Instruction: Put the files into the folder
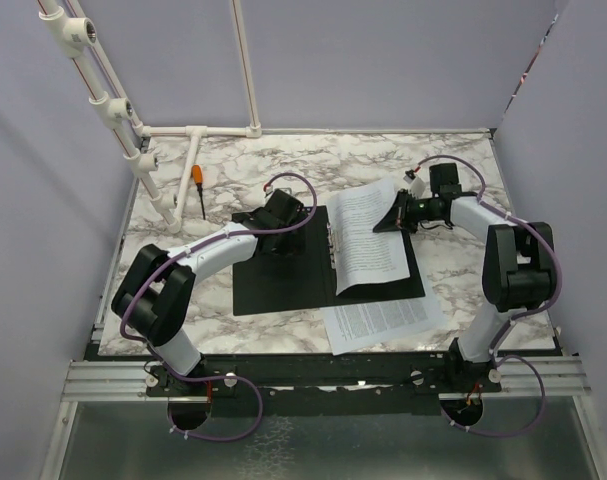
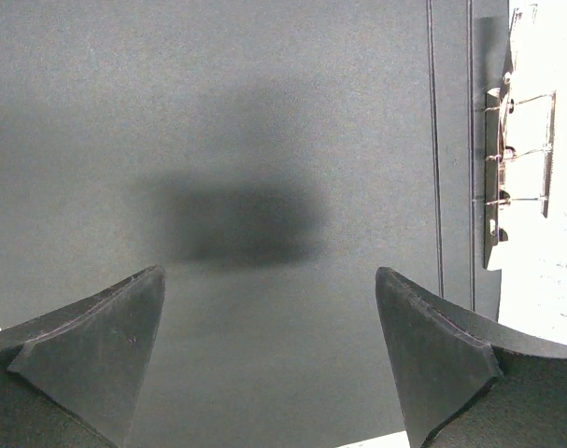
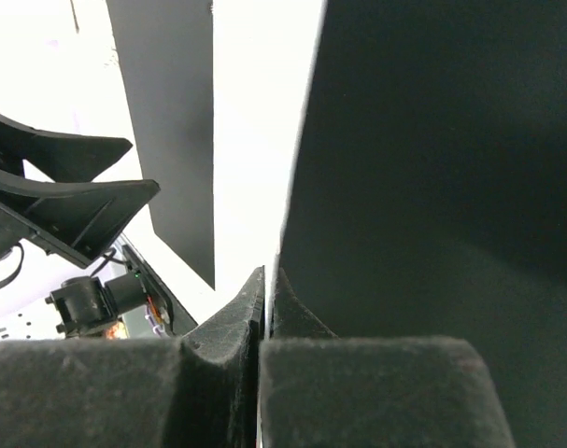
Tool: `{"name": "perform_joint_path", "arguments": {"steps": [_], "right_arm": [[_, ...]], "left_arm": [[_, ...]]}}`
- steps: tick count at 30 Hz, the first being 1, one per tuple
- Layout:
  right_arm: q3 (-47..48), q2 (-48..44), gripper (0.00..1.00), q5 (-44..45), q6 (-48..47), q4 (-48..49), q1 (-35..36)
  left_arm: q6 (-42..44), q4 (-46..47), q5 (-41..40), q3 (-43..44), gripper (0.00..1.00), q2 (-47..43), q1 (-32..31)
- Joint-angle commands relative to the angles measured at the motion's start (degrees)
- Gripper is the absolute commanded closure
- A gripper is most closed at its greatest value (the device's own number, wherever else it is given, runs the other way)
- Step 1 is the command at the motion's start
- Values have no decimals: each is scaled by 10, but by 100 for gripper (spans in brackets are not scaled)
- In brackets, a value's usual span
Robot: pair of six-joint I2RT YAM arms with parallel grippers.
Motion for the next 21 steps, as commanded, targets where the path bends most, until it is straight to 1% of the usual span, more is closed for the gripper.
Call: {"name": "perform_joint_path", "arguments": {"steps": [1, 10, 21], "right_arm": [[-5, 17, 99, 20, -20, 1, -5], [5, 12, 99, 129, -47, -36, -5], [0, 10, 99, 162, -59, -37, -1]], "left_arm": [[6, 7, 15, -5, 6, 9, 2], [3, 7, 19, -1, 7, 19, 2], [5, 7, 16, -4, 7, 18, 2]]}}
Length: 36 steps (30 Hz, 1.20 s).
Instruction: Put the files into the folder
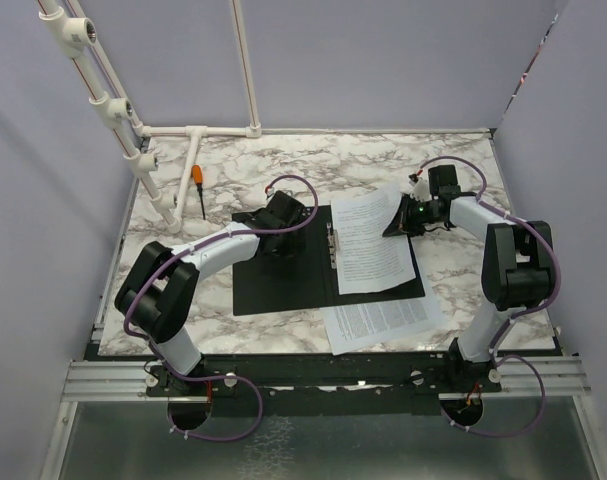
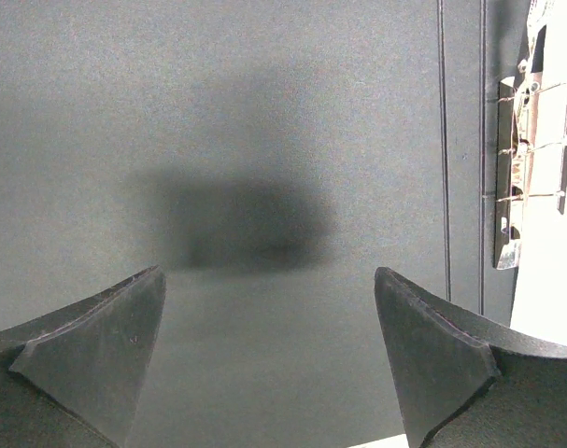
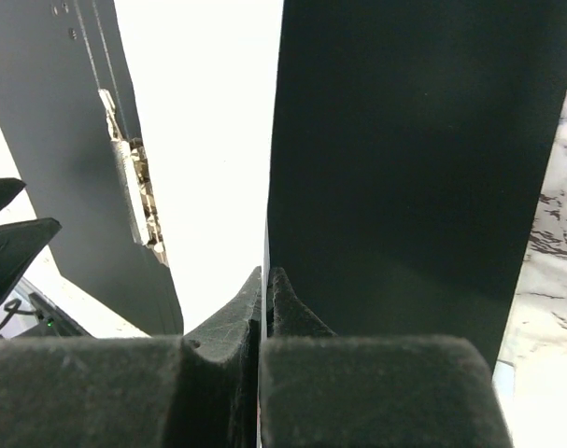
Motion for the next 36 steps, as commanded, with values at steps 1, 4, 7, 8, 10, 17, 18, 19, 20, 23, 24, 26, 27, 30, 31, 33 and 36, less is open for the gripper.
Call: {"name": "perform_joint_path", "arguments": {"steps": [1, 4, 7, 8, 10, 17, 18, 19, 20, 23, 24, 26, 27, 30, 31, 33, 36], "right_arm": [[1, 1, 99, 31, -13, -11, 1], [0, 2, 99, 26, -14, -7, 6], [2, 6, 99, 24, -17, -6, 12], [2, 7, 99, 24, -18, -7, 14], [4, 7, 99, 23, -21, -7, 17], [8, 3, 99, 32, -35, -13, 27], [8, 2, 99, 34, -37, -16, 28], [10, 1, 99, 37, -39, -17, 29], [11, 1, 99, 40, -39, -19, 29], [12, 1, 99, 49, -41, -21, 31], [12, 1, 99, 53, -41, -21, 32], [12, 0, 99, 64, -41, -24, 33], [13, 0, 99, 72, -41, -25, 33], [14, -6, 99, 86, -42, -29, 33], [16, -7, 99, 90, -43, -31, 34], [19, -9, 99, 98, -45, -34, 33], [23, -10, 99, 98, -49, -39, 34]], "left_arm": [[4, 7, 8, -4, 7, 3, 2], [3, 7, 8, -4, 7, 4, 2], [4, 7, 8, -3, 7, 4, 2], [4, 6, 8, -3, 7, 4, 2], [5, 7, 8, -4, 7, 3, 2], [6, 7, 9, -3, 7, 3, 2], [6, 7, 9, -3, 7, 3, 2], [6, 7, 9, -3, 7, 3, 2], [6, 7, 9, -3, 7, 3, 2], [7, 7, 9, -3, 7, 4, 2], [7, 7, 9, -3, 7, 4, 2], [7, 7, 9, -3, 7, 4, 2], [7, 7, 9, -3, 7, 4, 2], [7, 7, 10, -4, 7, 5, 2], [8, 7, 10, -5, 7, 5, 2], [8, 7, 10, -4, 7, 5, 2], [8, 7, 11, -3, 7, 5, 2]]}}
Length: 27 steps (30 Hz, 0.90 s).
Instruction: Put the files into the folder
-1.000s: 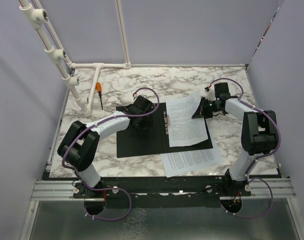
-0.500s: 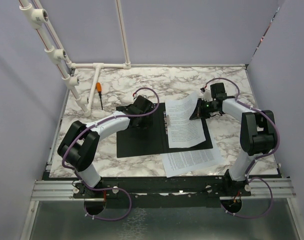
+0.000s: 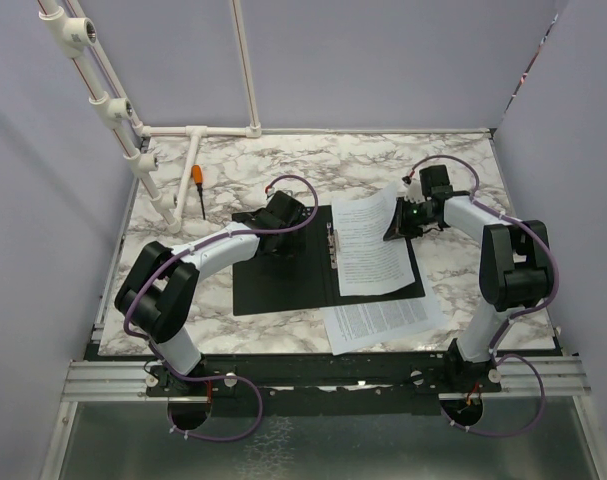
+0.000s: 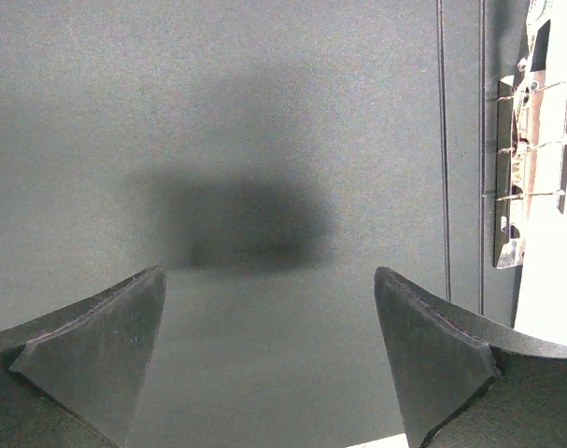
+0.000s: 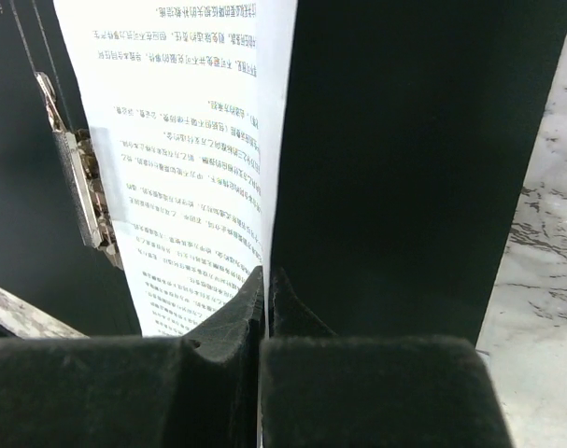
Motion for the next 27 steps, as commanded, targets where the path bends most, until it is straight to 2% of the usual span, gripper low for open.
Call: {"name": "perform_joint_path", "arguments": {"steps": [1, 11, 27], "right_arm": [[20, -11, 99, 25, -16, -19, 5], [27, -7, 99, 28, -30, -27, 21], [37, -29, 99, 80, -54, -57, 34]], "left_arm": [[6, 7, 9, -3, 7, 5, 2], [7, 7, 11, -3, 7, 5, 2], [9, 7, 12, -2, 7, 7, 2]]}}
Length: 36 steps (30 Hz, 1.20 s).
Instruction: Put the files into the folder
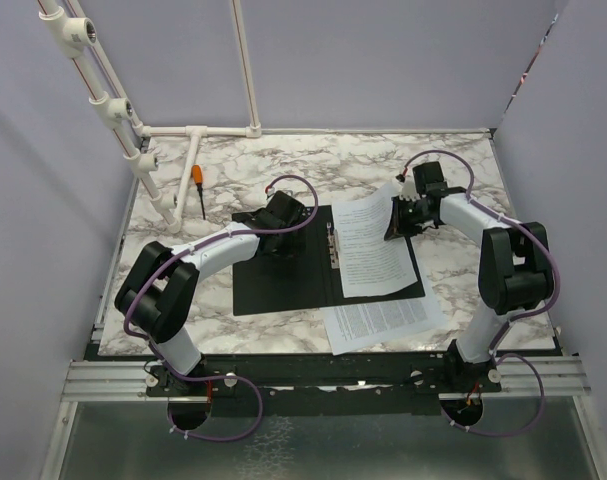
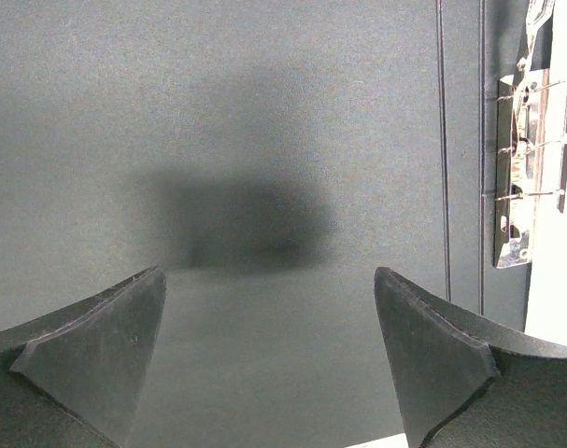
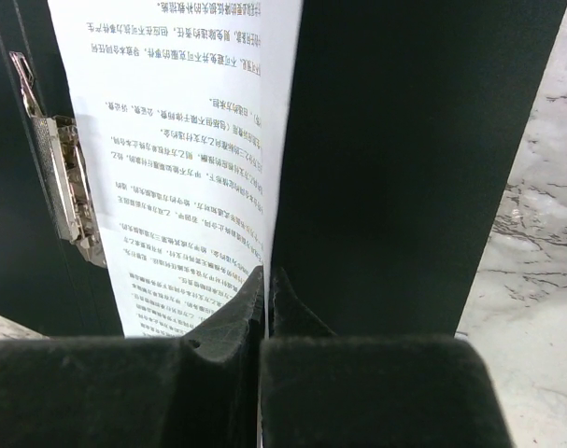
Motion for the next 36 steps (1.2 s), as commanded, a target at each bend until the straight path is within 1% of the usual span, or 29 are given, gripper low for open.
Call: {"name": "perform_joint_path", "arguments": {"steps": [1, 20, 22, 26, 29, 34, 36], "right_arm": [[13, -18, 99, 23, -13, -19, 7], [13, -10, 99, 14, -11, -15, 23], [15, -10, 95, 15, -11, -18, 23], [16, -10, 78, 24, -8, -22, 23], [18, -11, 67, 34, -7, -27, 23], [24, -14, 53, 55, -2, -34, 23], [28, -14, 49, 68, 0, -38, 23]], "left_arm": [[6, 7, 11, -2, 7, 7, 2], [5, 6, 11, -2, 7, 9, 2], [5, 7, 11, -2, 7, 9, 2], [5, 6, 12, -2, 7, 10, 2], [5, 7, 11, -2, 7, 9, 2], [5, 6, 12, -2, 7, 9, 2], [4, 7, 12, -2, 7, 8, 2]]}}
